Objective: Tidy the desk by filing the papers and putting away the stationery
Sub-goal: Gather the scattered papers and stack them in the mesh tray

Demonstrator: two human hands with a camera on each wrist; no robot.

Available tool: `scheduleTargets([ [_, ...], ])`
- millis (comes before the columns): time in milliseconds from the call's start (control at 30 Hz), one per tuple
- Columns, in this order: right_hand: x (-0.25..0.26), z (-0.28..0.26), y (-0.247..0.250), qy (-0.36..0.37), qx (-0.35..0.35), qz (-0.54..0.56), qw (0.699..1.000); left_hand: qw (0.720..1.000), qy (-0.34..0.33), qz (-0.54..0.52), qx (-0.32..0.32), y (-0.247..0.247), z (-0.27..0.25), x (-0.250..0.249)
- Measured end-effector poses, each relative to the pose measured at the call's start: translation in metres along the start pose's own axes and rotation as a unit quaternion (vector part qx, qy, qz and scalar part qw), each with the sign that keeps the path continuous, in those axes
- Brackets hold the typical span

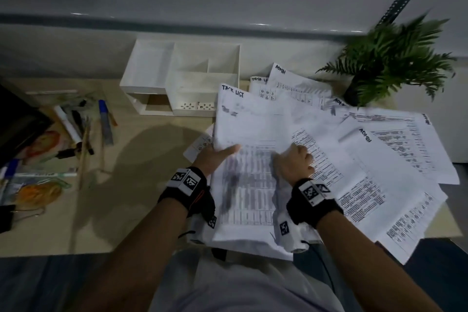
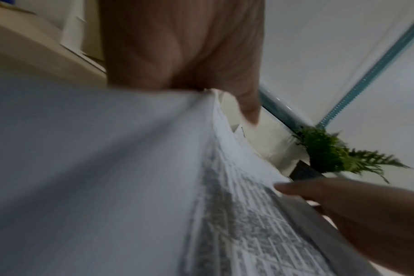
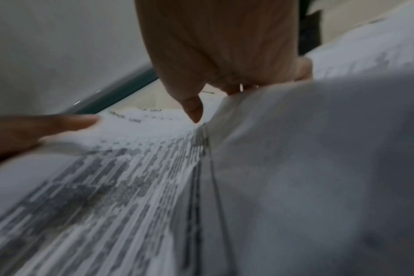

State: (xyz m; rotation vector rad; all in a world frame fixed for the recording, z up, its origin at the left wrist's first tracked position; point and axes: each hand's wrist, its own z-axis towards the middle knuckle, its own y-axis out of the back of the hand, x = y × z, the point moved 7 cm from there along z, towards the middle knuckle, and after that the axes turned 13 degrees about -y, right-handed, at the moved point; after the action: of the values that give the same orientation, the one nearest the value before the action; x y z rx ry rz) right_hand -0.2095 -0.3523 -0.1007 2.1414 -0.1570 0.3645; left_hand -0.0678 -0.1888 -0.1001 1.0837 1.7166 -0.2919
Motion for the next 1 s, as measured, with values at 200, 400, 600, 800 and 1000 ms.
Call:
scheduleTargets([
  [200, 0.001, 0.002, -0.009, 0.068, -0.007, -0.003, 0.998, 0.966, -0.086, 0.223, -0.103, 0.031, 0.003, -0.046],
  [400, 0.017, -0.010, 0.003, 0.093, 0.134, 0.036, 0.986, 0.919, -0.253, 0.210, -0.215, 0.104, -0.029, -0.139],
  [600, 0.109, -0.066, 0.124, 0.275, 0.136, 0.359, 0.882, 0.906, -0.378, -0.017, -0.191, 0.131, -0.078, -0.207],
  [800, 0.116, -0.101, 0.167, 0.309, 0.082, 0.529, 0.786, 0.876, -0.407, -0.158, -0.206, 0.129, -0.085, -0.213],
  [1000, 0.088, -0.089, 0.128, 0.264, 0.057, 0.520, 0.810, 0.902, -0.341, -0.207, -0.164, 0.107, -0.057, -0.160],
])
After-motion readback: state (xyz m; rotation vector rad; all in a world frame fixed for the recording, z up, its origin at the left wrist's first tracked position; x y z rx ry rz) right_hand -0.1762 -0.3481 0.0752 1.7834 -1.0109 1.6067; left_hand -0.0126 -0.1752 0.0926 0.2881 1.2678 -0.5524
